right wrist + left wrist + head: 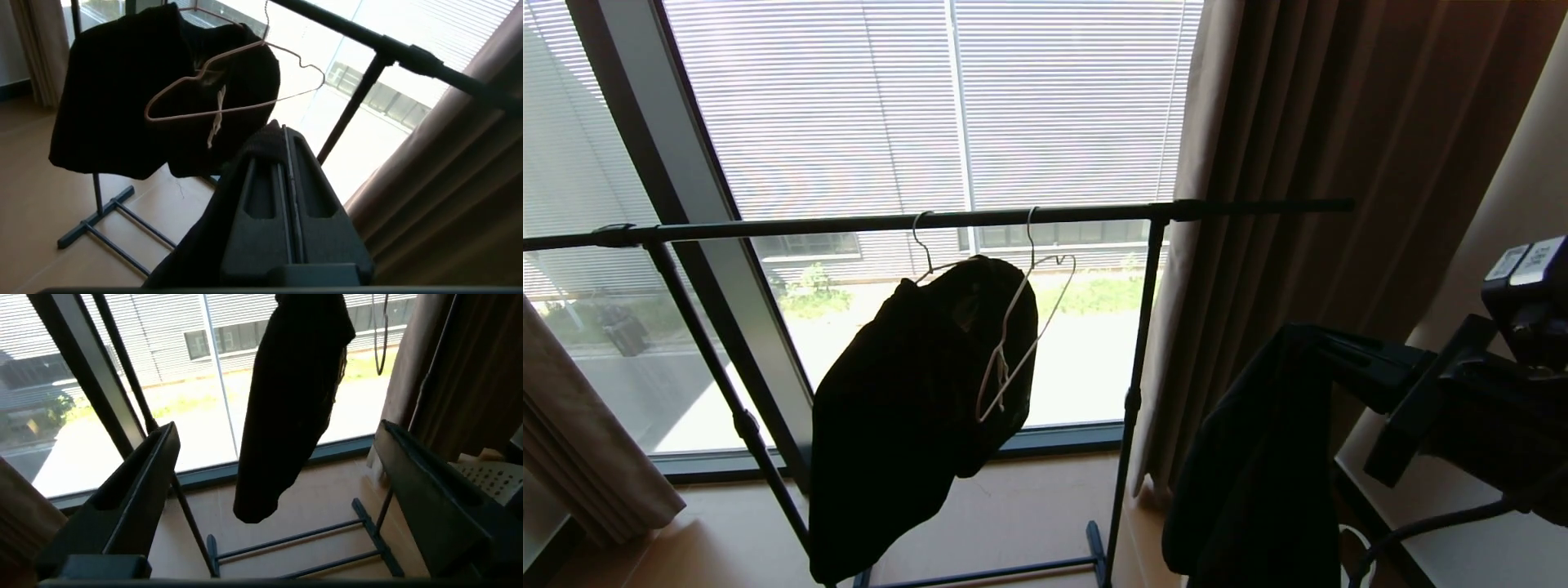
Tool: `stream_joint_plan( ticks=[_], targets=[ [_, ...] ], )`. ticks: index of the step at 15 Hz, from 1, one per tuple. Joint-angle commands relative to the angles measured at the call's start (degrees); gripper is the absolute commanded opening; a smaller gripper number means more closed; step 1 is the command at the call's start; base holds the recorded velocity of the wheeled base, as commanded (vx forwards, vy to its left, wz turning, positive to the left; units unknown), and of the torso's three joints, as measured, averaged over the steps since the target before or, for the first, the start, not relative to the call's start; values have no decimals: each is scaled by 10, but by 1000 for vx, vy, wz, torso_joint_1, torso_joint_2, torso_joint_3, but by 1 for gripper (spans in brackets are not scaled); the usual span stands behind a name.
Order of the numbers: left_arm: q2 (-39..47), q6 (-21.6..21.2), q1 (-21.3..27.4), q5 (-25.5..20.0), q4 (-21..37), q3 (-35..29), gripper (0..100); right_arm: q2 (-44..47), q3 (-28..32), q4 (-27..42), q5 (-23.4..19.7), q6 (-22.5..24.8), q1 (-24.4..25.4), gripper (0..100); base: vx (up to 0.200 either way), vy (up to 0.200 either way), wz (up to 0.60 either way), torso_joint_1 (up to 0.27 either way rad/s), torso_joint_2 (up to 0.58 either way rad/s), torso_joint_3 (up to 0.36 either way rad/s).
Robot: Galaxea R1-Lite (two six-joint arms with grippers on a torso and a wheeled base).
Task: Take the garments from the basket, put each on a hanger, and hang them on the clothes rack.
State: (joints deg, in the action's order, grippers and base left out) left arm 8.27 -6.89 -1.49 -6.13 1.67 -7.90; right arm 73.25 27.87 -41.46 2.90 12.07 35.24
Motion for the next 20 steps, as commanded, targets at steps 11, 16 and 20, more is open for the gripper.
stream_joint_plan(
  ticks=[11,16,20],
  targets=[
    [711,131,405,108,-169,-323,100,139,239,176,102,-42,80,0,0,0,0,0,0,0],
    [817,129,475,109,-207,-418,100,154,256,175,106,-50,100,0,0,0,0,0,0,0],
    [868,127,509,109,-227,-463,100,174,264,173,103,-52,102,0,0,0,0,0,0,0]
  ],
)
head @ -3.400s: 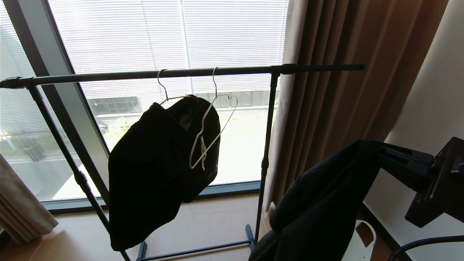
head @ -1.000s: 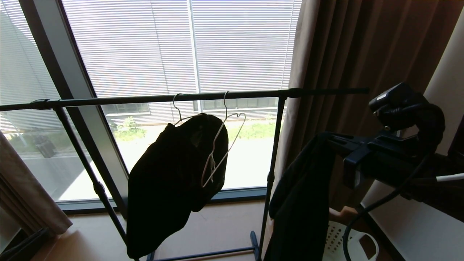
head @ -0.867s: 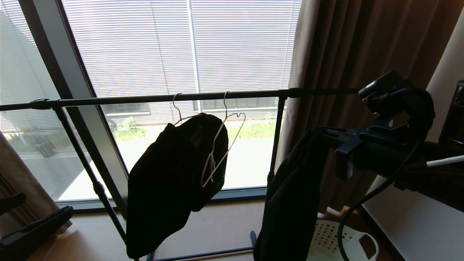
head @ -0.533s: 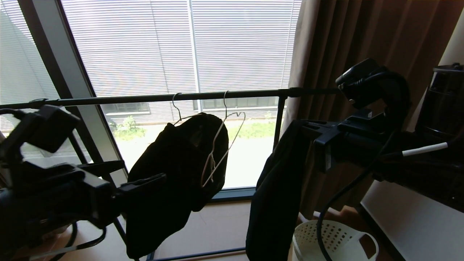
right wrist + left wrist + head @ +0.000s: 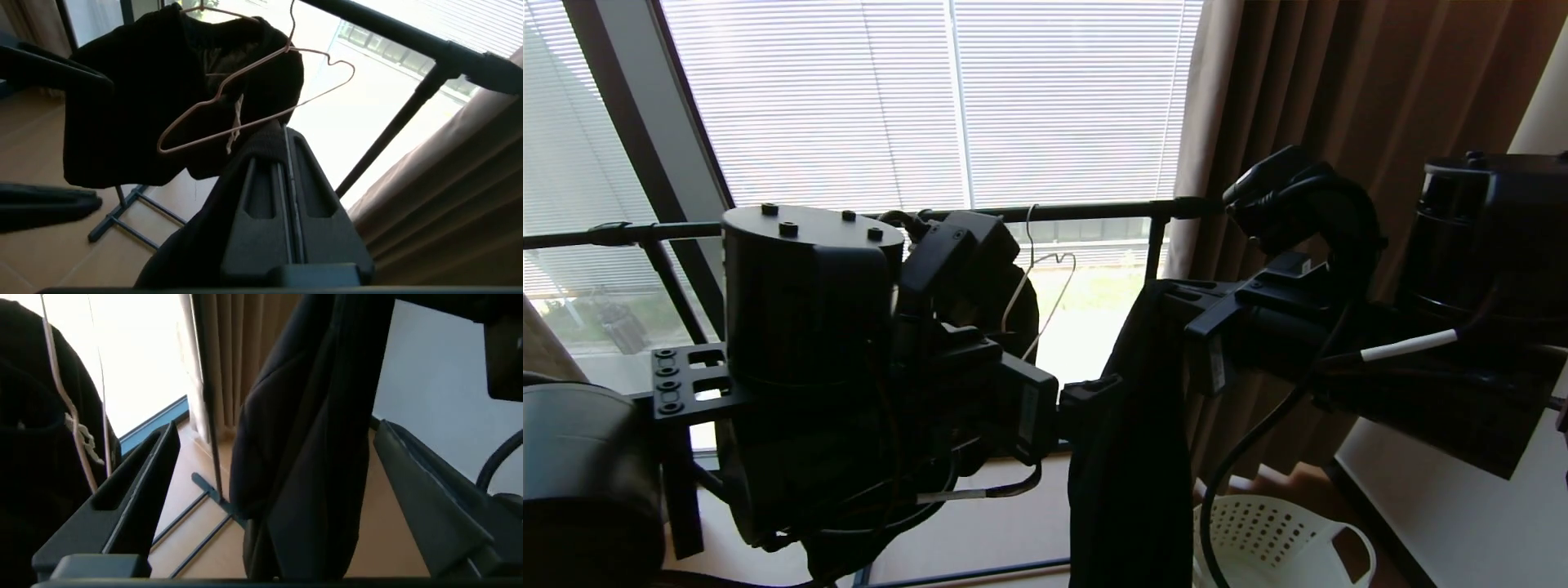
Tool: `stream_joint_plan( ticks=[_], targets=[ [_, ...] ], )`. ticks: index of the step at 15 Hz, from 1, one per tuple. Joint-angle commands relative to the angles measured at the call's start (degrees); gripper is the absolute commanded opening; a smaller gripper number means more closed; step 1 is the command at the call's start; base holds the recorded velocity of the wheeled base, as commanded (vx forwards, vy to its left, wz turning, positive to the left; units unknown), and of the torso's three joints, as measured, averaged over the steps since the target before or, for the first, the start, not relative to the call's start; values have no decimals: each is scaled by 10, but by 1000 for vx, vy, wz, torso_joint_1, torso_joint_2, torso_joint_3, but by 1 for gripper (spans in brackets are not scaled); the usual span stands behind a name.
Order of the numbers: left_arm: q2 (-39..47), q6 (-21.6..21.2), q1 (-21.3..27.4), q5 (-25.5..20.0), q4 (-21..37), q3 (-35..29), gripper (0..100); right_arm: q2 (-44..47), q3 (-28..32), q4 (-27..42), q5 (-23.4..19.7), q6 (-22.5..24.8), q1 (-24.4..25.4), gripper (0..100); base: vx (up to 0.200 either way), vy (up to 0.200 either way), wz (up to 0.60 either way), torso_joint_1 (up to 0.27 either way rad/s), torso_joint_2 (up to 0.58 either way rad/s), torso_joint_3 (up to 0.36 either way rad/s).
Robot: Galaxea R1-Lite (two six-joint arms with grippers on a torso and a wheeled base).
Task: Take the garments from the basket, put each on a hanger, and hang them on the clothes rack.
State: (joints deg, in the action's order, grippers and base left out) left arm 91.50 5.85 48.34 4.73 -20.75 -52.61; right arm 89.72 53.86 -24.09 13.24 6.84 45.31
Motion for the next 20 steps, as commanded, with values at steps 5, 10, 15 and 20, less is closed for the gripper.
stream_joint_plan(
  ticks=[5,10,15,20],
  targets=[
    [56,4,11,-3,-9,-16,100,17,16,-5,-2,-1,16,0,0,0,0,0,0,0],
    [117,4,-30,1,-66,-26,100,5,13,-5,-1,-4,17,0,0,0,0,0,0,0],
    [146,4,-76,1,-67,-38,100,-14,13,-5,0,-7,17,0,0,0,0,0,0,0],
    [170,2,-110,1,-68,-48,100,-19,20,-16,1,-7,17,0,0,0,0,0,0,0]
  ],
)
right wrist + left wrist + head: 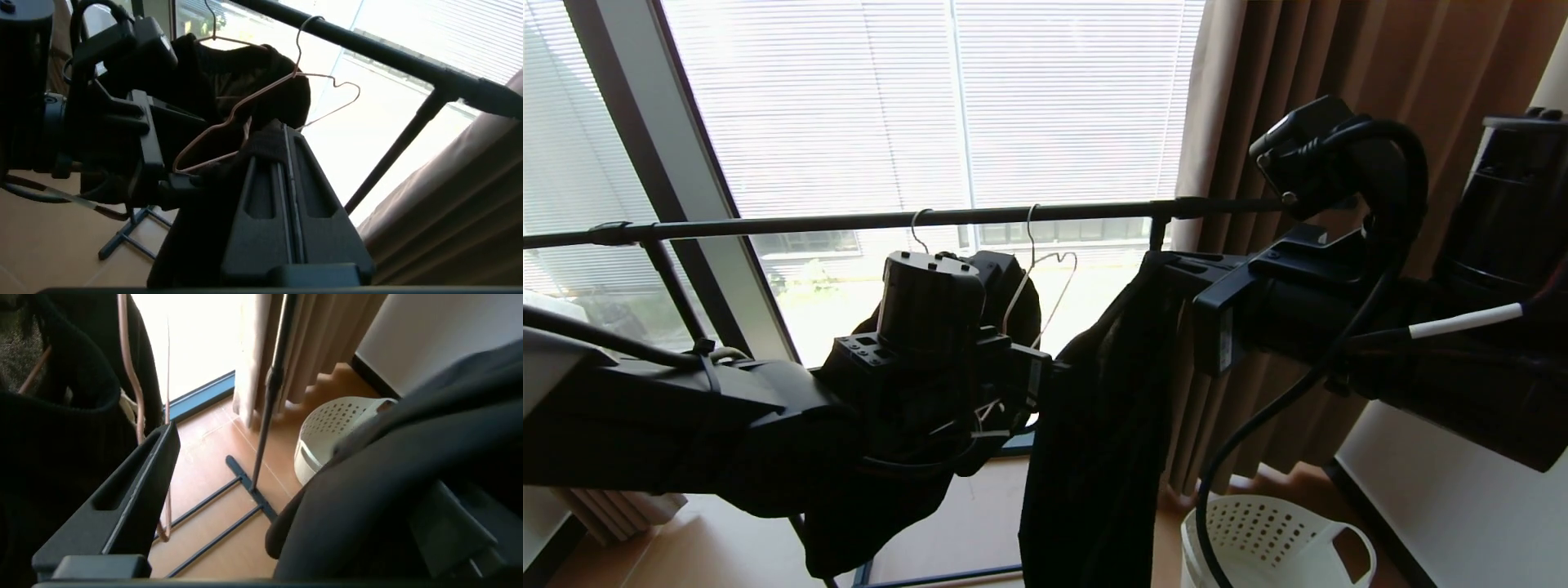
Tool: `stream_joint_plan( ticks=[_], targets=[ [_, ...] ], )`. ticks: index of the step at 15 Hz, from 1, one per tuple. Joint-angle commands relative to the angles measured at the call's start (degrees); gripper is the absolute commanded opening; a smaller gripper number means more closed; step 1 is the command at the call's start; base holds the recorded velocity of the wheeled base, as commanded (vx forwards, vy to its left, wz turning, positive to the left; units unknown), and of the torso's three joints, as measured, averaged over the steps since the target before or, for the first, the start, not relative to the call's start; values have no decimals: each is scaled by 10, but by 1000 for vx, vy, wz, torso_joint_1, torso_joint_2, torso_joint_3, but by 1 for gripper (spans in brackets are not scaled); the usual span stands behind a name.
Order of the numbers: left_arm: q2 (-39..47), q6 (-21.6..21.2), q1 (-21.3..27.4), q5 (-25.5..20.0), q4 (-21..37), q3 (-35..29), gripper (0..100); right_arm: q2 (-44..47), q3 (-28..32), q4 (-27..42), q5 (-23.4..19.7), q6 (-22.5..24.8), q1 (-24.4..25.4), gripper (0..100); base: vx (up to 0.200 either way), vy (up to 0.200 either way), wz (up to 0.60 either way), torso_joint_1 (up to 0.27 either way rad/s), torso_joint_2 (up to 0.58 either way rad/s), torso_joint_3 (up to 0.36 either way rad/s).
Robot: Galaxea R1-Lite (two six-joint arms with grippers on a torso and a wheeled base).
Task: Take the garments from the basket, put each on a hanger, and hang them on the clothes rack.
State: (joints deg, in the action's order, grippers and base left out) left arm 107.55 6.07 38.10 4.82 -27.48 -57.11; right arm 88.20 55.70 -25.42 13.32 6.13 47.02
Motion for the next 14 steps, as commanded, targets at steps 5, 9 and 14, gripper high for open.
stream_joint_plan(
  ticks=[5,9,14],
  targets=[
    [46,0,-12,-1,-21,-14,100,-4,3,-29,1,-1,0,0,0,0,0,0,0,0],
    [50,1,29,-3,-18,-36,100,7,3,-29,0,-1,11,0,0,0,0,0,0,0],
    [87,0,39,2,-16,-24,100,-11,10,-29,1,-2,11,0,0,0,0,0,0,0]
  ],
)
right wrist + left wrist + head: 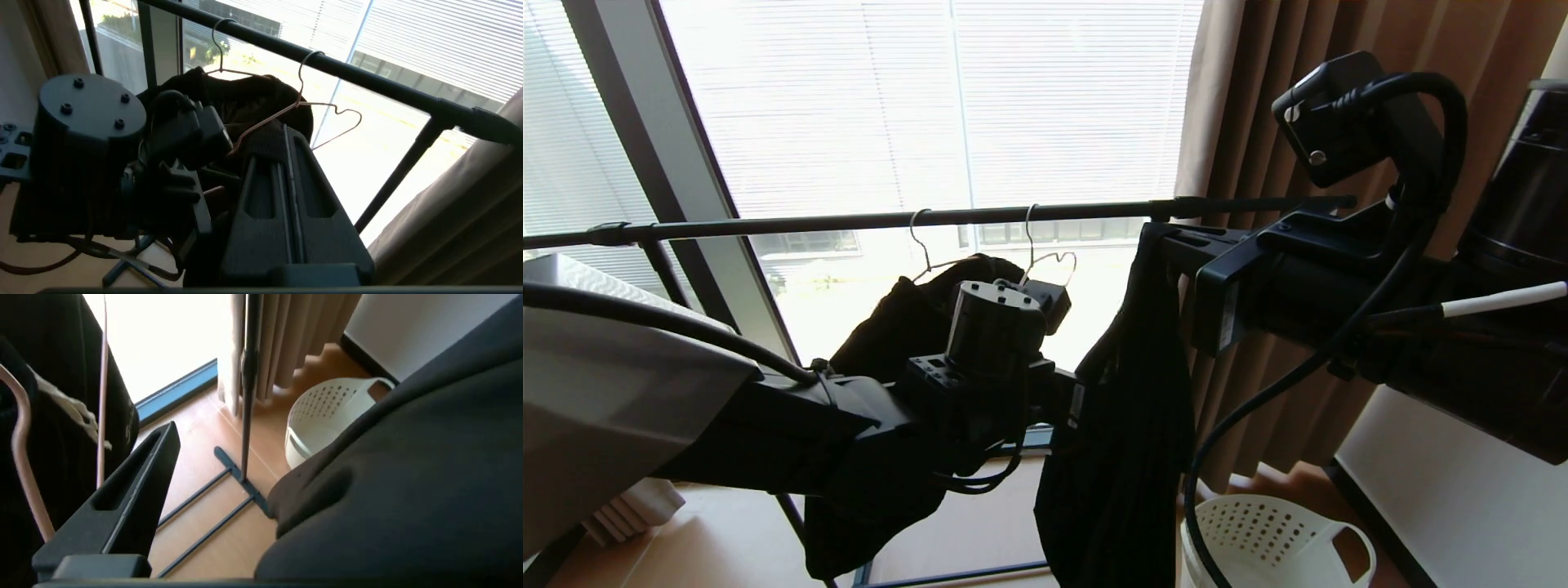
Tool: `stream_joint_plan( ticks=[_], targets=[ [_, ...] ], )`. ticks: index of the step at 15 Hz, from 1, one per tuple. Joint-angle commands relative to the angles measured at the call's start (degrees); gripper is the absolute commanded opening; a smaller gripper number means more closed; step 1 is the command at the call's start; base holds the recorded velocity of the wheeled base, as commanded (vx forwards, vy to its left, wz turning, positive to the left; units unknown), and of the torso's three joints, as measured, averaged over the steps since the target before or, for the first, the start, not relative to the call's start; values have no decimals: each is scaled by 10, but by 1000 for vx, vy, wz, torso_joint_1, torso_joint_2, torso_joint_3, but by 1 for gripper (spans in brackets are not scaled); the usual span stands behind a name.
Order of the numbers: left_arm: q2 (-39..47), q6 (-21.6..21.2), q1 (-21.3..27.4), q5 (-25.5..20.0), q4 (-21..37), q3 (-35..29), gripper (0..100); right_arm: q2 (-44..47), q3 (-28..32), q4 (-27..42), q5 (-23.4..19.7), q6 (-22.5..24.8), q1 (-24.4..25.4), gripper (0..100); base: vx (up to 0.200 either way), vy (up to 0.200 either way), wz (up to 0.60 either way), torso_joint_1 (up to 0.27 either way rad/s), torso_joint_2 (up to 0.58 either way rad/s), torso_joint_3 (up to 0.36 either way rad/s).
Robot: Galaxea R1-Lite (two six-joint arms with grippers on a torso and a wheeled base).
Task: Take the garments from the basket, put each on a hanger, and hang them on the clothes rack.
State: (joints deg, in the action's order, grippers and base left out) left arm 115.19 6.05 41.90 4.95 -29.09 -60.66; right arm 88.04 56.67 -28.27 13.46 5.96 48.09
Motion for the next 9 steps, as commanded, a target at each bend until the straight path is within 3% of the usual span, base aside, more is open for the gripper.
stream_joint_plan(
  ticks=[1,5,9],
  targets=[
    [11,0,1,1,0,23,100,-15,0,1,0,0,-2,0,0,0,0,0,0,0],
    [7,-1,1,13,-1,52,100,-23,-2,0,0,-10,-29,0,0,0,0,0,0,0],
    [-62,-2,9,18,-2,97,100,-24,1,0,-5,-13,-85,0,0,0,0,0,0,0]
  ],
)
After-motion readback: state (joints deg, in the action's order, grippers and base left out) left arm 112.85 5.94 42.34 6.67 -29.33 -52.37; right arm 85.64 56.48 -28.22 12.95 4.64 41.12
